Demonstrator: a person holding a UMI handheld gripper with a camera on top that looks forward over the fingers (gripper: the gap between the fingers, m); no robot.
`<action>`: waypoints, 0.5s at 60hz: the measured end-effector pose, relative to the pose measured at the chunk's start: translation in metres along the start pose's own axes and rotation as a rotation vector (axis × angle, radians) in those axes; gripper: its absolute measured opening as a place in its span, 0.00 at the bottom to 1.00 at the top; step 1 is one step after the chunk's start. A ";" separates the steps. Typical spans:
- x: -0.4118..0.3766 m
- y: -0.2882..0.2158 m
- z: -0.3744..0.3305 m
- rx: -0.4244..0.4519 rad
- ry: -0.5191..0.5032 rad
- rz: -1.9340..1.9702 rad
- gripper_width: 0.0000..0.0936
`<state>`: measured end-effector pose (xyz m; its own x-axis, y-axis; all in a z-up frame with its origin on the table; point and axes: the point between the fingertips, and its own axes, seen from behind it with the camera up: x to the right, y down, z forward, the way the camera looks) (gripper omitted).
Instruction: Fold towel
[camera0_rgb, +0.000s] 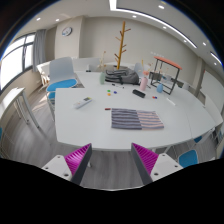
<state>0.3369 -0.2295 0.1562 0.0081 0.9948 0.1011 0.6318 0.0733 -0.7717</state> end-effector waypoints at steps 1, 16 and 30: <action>-0.001 -0.001 0.001 0.001 -0.002 0.003 0.91; -0.045 -0.027 0.056 0.034 0.000 0.012 0.91; -0.044 -0.042 0.137 0.044 0.026 -0.032 0.91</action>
<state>0.2037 -0.2664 0.0978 0.0089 0.9898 0.1423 0.5973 0.1088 -0.7946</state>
